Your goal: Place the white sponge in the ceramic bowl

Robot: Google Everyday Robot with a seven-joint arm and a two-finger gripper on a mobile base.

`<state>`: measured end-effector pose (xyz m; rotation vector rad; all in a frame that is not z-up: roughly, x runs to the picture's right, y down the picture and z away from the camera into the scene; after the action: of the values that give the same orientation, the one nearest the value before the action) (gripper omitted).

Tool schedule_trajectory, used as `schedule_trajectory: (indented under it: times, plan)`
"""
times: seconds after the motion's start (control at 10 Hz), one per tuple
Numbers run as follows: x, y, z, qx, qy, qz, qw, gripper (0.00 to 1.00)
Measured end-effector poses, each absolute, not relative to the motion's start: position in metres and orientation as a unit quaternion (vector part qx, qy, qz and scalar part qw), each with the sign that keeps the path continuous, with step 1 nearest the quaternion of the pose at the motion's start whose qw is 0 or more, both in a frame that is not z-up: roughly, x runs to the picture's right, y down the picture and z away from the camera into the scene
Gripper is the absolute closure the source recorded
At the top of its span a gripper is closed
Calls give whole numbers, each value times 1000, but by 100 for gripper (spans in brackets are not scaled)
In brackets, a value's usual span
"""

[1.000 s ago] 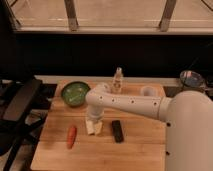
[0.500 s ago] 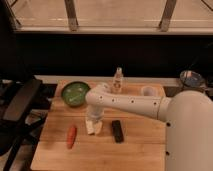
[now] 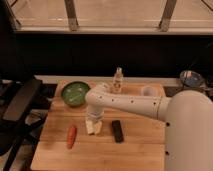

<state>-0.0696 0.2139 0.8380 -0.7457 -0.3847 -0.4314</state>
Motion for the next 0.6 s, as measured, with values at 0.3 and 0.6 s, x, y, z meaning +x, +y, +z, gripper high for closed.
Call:
schedule_trajectory:
  times: [0.3, 0.6]
  plan:
    - [-74, 214, 838, -366, -178, -218, 887, 85]
    - [-74, 212, 837, -366, -179, -216, 888, 100]
